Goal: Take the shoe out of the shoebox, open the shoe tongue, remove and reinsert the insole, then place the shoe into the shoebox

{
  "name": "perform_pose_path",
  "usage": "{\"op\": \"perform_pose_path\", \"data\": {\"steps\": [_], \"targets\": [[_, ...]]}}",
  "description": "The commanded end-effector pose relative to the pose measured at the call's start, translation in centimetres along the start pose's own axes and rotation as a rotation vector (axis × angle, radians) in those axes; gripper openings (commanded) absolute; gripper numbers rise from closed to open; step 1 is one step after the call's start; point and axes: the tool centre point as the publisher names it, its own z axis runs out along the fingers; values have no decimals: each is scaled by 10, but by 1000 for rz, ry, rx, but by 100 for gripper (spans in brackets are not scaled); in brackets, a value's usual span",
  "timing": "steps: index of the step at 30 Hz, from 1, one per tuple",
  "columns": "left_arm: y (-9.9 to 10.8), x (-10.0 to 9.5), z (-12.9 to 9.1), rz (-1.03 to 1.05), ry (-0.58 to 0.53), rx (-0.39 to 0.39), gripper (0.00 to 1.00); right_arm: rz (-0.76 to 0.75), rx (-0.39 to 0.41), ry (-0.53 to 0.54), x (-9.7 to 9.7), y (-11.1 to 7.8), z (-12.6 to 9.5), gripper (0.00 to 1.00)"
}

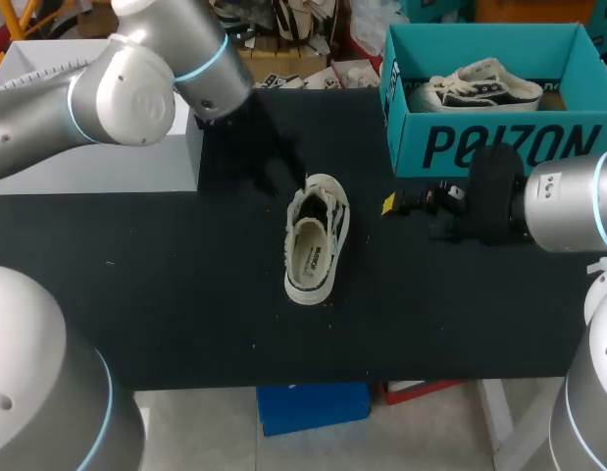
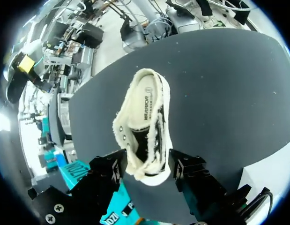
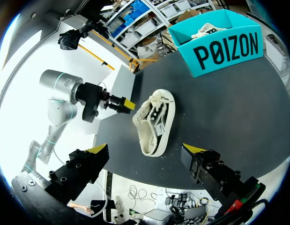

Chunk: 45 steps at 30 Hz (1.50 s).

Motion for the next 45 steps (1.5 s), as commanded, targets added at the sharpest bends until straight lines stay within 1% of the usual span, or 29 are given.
{"op": "perform_pose_path", "data": {"steps": [1, 4, 6, 10, 15, 19, 20, 26, 30, 38, 45], "targets": [[-12, 4, 8, 257, -6, -70, 51, 0, 0, -2, 1, 0, 0, 100], [-16, 5, 11, 263, 7, -57, 51, 0, 0, -2, 1, 0, 0, 100], [-18, 7, 13, 267, 17, -50, 55, 0, 0, -2, 1, 0, 0, 100], [-24, 11, 17, 254, 28, -37, 50, 0, 0, -2, 1, 0, 0, 100], [-30, 19, 25, 234, 71, -15, 49, 0, 0, -2, 1, 0, 0, 100], [-28, 22, 32, 222, 101, -27, 48, 0, 0, -2, 1, 0, 0, 100], [-26, 22, 33, 216, 112, -41, 49, 0, 0, -2, 1, 0, 0, 100], [-22, 19, 43, 190, 140, -60, 47, 0, 0, -2, 1, 0, 0, 100], [-23, 20, 49, 171, 160, -61, 45, 0, 0, -2, 1, 0, 0, 100], [-22, 30, 61, 98, 239, -59, 44, 0, 0, -2, 1, 0, 0, 100], [-23, 32, 68, 65, 252, -54, 41, 0, 0, -2, 1, 0, 0, 100]]}}
